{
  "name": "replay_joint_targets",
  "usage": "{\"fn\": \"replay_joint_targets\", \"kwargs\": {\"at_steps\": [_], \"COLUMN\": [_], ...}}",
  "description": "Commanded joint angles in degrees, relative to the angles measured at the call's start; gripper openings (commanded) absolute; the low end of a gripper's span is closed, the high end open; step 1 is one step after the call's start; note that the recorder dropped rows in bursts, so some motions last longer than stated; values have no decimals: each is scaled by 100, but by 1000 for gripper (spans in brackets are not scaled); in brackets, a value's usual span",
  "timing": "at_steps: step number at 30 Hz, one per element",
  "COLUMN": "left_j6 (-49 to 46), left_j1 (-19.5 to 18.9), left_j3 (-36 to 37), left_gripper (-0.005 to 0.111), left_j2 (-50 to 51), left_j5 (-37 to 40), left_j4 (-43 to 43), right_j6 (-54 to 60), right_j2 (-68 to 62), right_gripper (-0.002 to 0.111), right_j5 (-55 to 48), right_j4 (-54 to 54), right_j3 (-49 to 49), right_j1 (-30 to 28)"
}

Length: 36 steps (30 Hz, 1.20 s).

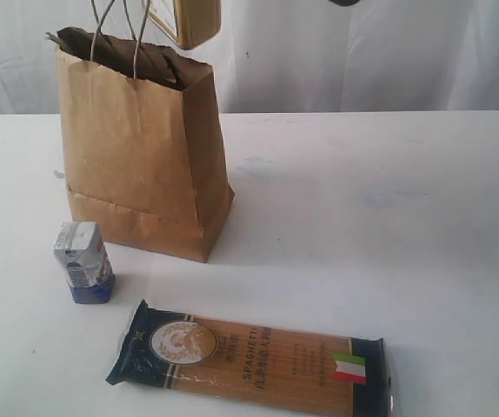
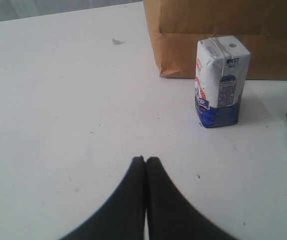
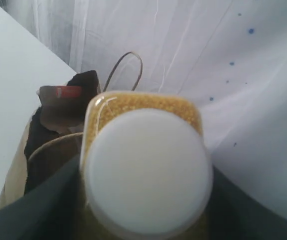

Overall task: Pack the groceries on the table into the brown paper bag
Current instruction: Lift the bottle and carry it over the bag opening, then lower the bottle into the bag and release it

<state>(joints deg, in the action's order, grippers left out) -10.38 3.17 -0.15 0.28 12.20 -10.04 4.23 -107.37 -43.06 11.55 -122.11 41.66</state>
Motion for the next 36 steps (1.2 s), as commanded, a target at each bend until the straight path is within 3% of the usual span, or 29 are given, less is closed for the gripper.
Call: {"fn": "replay_joint_targets", "kwargs": {"at_steps": [1,6,22,29,36], "left_j6": [-5,-5,-5,-5,-5], "left_j1": [-22,-22,-22,-22,-22], "left_j3": [15,15,15,15,15], "left_gripper": [0,0,0,0,0], "left_j2": [-28,-28,-28,-28,-28], "left_j5": [-16,-16,-16,-16,-16], "left_j4": [-8,-8,-8,-8,-8], "right_j6": [256,773,978,967,691], "right_j2": [-120,-275,-647,-1121,-1146], "right_gripper": [0,0,0,0,0], "right_j5": [295,234,-9,69,-617], "right_j4": [-125,-921,-1119,-1058,-1058], "right_j3": [-323,-405,-455,-455,-455], "right_j1": [-54,0,195,-117,-142]}}
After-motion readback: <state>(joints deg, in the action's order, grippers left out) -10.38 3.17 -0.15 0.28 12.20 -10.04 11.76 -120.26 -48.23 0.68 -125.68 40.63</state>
